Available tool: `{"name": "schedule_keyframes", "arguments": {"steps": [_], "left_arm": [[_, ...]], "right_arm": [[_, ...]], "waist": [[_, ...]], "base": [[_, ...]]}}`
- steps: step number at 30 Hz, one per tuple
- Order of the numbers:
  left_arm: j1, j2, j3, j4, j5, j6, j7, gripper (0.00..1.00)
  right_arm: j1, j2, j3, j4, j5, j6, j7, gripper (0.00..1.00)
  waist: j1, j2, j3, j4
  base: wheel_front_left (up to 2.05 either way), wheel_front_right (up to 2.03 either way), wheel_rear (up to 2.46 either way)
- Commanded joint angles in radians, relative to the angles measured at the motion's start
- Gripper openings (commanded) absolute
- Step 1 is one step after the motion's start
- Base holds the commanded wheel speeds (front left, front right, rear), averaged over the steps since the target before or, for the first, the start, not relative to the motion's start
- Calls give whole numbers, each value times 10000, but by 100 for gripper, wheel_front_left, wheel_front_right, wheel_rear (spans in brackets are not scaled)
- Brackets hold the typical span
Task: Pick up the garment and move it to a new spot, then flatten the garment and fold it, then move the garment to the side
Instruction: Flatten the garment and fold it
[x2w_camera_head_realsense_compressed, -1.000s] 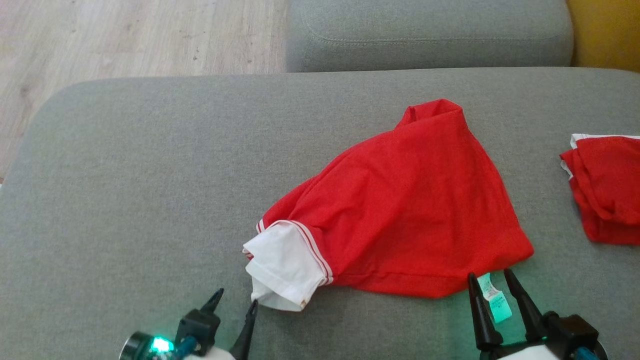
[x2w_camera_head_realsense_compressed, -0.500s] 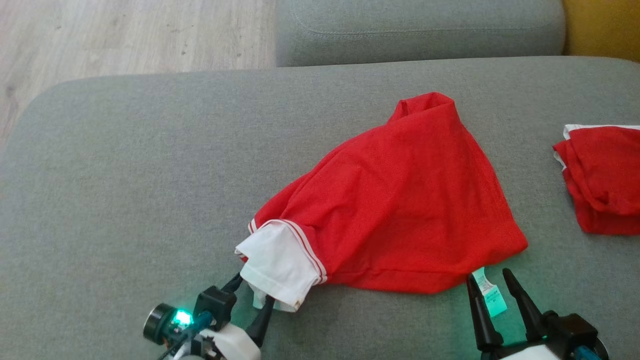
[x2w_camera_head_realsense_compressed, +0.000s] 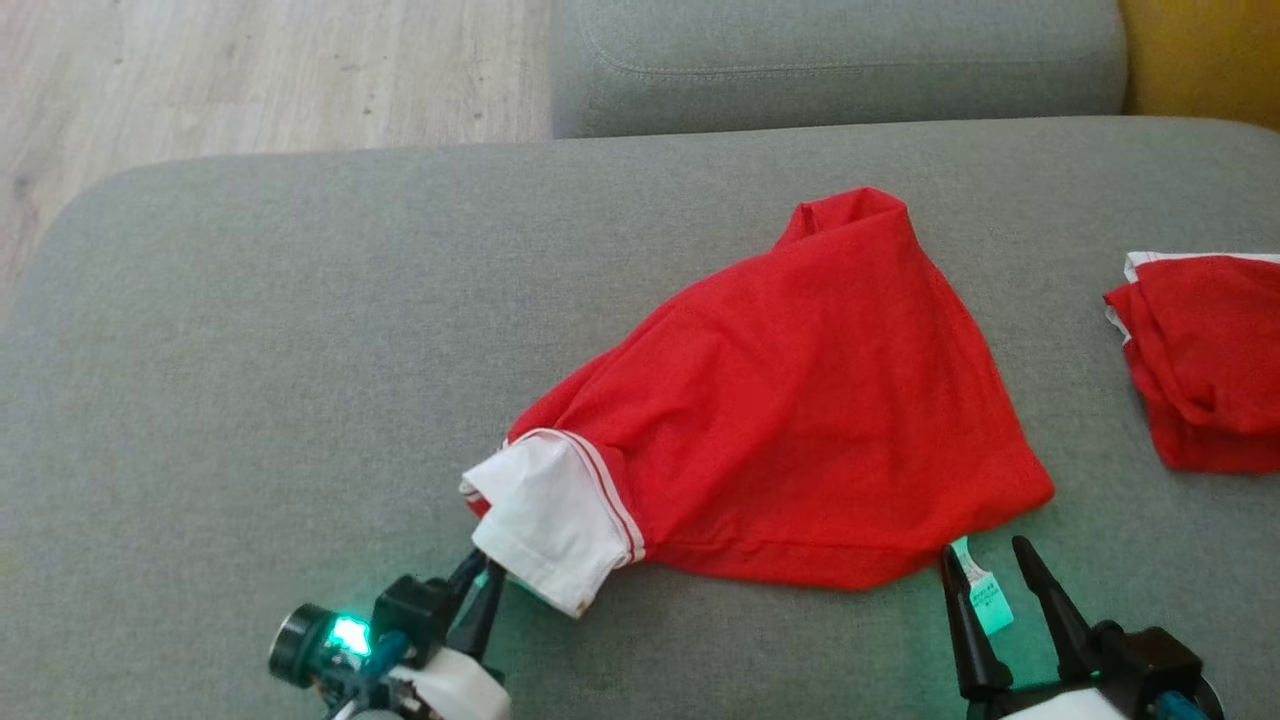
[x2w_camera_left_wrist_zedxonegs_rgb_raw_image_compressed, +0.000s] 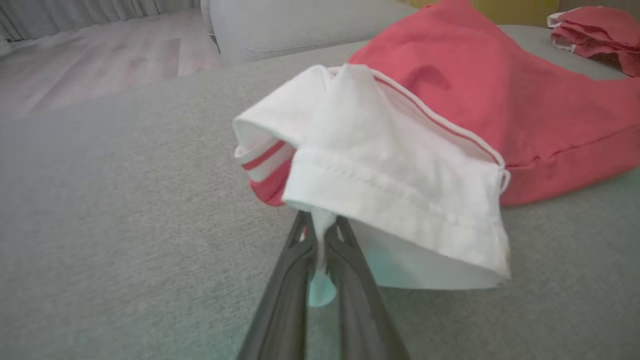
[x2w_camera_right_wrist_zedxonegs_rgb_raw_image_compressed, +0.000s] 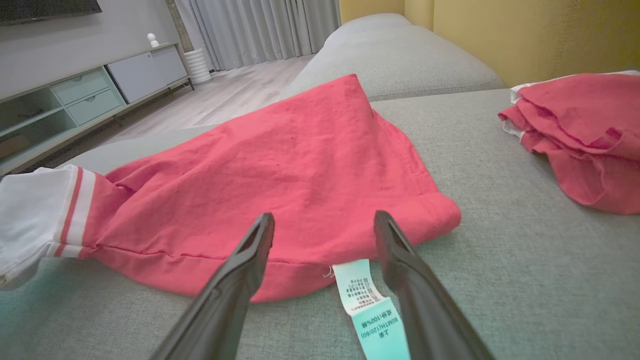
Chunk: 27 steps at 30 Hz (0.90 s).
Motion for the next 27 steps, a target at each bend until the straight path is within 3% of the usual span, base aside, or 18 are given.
{"name": "schedule_keyframes", "arguments": {"steps": [1,5,13,15,17,18,19,20,23,27], "left_arm": [[-61,388,501,-520,98,368,-194,0],[343,790,705,-1369,290,1104,-249,0],[1058,1503,697,-3388,603,2029,467,0],[1152,1521,654,-3564,585,2055,567,0],[1334,1554,352,-3828,521,1787,873,0],[1411,1573,111,-3936,473,1526,1107,26],[1478,1576,-88,-4045,397,1295,1336,82],[1520,1584,-280,-4177,336,1060,1525,100],[1628,1618,-699,-4682,58,406,1933,100],[1767,1723,-592,-5532,-458,200,2177,100]], "right_arm": [[-318,-108,138,-242,28,-9,-111,100],[-247,-31,85,-243,27,-9,-111,100],[-254,50,84,-268,18,-9,-111,100],[-265,53,90,-265,16,-9,-111,100],[-300,61,116,-252,14,-9,-111,100],[-321,64,123,-246,12,-9,-111,100],[-342,67,121,-245,8,-9,-111,100],[-360,69,117,-248,5,-9,-111,100],[-382,40,118,-248,17,-9,-111,100],[-382,16,115,-239,16,-9,-111,100]], "waist": [[0,-1,-66,89],[0,-1,-195,280],[0,-1,-216,671],[0,-1,-198,704],[0,-1,-156,741],[0,-1,-132,755],[0,-1,-104,768],[0,-1,-79,775],[0,-1,-36,776],[0,-1,-22,728]], "base": [[0,0,0],[0,0,0],[0,0,0],[0,0,0],[0,0,0],[0,0,0],[0,0,0],[0,0,0],[0,0,0],[0,0,0]]}}
